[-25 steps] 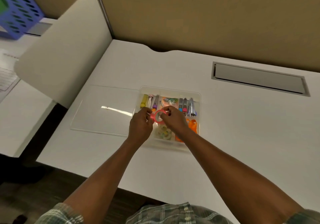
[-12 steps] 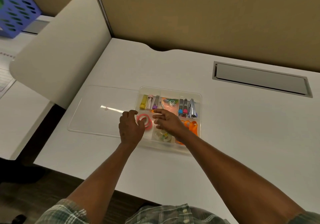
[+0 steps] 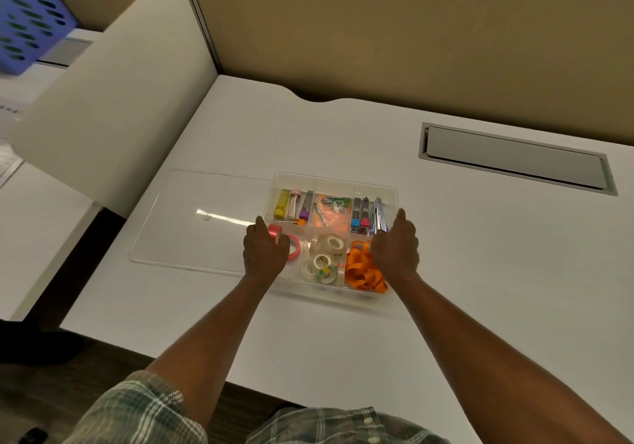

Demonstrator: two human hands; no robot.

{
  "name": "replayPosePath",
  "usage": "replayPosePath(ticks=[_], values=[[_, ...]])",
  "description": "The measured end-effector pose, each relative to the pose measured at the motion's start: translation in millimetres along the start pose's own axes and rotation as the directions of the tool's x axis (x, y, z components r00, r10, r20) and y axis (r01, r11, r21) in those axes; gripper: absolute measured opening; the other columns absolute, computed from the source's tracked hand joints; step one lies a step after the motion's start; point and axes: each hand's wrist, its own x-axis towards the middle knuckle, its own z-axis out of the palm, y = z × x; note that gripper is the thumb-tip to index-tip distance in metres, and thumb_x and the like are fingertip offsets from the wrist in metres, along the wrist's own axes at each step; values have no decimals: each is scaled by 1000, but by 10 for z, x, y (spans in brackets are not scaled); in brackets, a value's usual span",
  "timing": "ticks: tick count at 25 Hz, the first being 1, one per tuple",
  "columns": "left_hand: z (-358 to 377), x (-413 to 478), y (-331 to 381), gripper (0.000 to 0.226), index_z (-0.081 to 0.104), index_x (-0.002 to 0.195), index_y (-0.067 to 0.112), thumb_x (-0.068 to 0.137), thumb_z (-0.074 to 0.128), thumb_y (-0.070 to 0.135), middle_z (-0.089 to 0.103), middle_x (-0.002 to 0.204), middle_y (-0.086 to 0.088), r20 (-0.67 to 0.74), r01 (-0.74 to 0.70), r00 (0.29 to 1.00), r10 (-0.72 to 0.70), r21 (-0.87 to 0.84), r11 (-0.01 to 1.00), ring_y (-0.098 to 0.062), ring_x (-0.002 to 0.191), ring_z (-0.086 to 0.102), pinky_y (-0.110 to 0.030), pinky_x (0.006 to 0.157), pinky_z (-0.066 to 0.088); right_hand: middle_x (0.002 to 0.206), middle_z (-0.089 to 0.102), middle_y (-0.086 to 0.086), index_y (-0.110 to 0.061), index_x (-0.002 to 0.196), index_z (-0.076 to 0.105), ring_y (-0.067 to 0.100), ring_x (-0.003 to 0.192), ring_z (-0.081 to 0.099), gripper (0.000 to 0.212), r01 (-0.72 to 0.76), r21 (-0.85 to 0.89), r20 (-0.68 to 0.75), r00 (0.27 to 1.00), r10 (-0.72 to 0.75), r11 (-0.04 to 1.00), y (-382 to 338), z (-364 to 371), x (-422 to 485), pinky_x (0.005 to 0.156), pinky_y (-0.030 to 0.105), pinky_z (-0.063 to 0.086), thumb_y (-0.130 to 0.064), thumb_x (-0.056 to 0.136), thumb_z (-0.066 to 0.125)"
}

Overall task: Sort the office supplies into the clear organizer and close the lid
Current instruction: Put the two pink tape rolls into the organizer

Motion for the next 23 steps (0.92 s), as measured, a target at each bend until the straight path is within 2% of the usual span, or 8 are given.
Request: replayPosePath(ticks=[2,4,9,14,18,23], values=[[49,-7,42,62,37,142,-1,93,60,30,51,133,-23,-23,15,1000,-16,-14,1000,-38,121,51,-46,97,47,136,56,16,-13,144,39,36,118,57,52,-112,37,95,990,108,993,188,-46,74,90,44,49,-19,94,48],[102,-27,107,60,39,140,-1,93,60,29,52,132,-23,-28,21,999,-22,-36,999,-38,120,52,-47,97,48,128,63,14,-14,136,50,34,113,60,42,-121,50,133,985,113,991,374,-87,112,84,37,47,-18,94,46],[343,-209,445,56,43,138,-1,93,59,29,54,130,-22,-10,0,1000,0,-87,996,-36,119,53,-44,98,48,120,67,12,-14,128,56,32,105,62,34,-122,56,44,992,119,991,808,-318,170,77,34,44,-16,96,46],[728,-494,898,53,47,135,0,91,59,28,57,124,-20,23,-61,998,64,-113,992,-36,115,56,-41,91,48,113,68,13,-14,120,58,29,93,59,28,-181,55,-21,983,182,982,1376,-718,221,74,33,43,-17,96,43],[1028,-727,1136,53,48,133,0,90,60,29,58,121,-20,66,-81,994,90,-137,987,-36,113,56,-41,89,49,117,68,14,-14,125,57,34,104,62,30,-218,50,-48,974,220,975,1720,-999,245,77,34,43,-15,98,43],[1206,-880,1197,55,47,135,4,91,62,32,58,124,-17,79,-96,991,107,-131,987,-34,114,56,-45,93,52,120,67,14,-15,128,55,33,105,62,33,-212,69,-16,977,213,975,1925,-1176,263,81,37,49,-14,97,45]])
